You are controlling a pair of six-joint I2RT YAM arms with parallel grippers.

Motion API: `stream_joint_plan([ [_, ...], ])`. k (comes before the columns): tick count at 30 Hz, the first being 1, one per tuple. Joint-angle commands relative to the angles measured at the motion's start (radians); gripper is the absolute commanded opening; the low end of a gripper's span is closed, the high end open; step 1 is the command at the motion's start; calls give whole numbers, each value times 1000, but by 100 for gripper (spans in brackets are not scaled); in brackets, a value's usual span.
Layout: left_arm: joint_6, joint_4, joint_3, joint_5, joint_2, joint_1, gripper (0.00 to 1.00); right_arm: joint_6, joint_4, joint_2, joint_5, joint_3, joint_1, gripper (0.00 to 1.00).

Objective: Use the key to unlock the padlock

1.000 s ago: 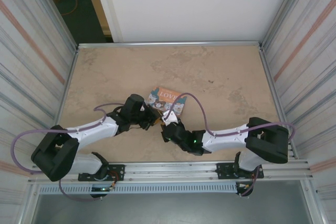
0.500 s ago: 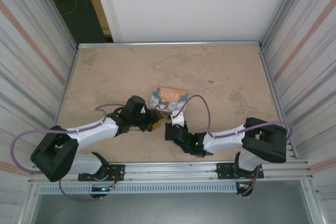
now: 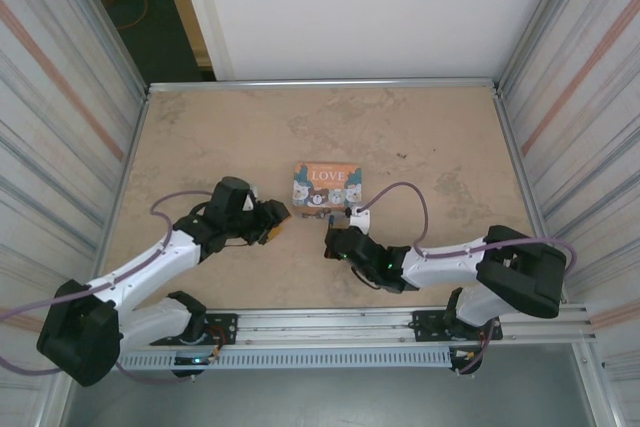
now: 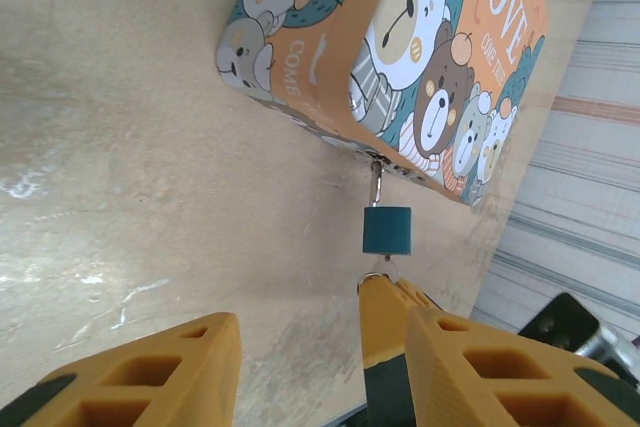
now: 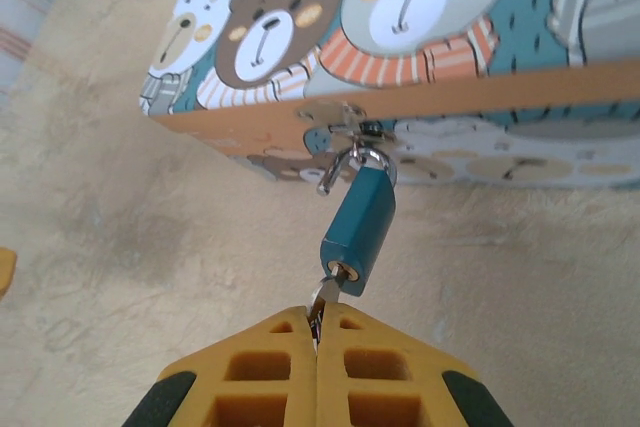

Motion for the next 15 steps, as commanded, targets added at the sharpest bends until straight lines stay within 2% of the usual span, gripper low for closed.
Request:
stream_joint_plan([
  [1, 81, -96, 40, -32, -37, 18, 46, 135, -1, -20, -106, -50, -34, 0],
  [7, 94, -108, 41, -31, -51, 29, 46, 240, 67, -61, -133, -119, -80, 0],
  [15, 98, -105, 41, -21, -43, 32, 46, 280, 92, -98, -277, -166, -177, 0],
])
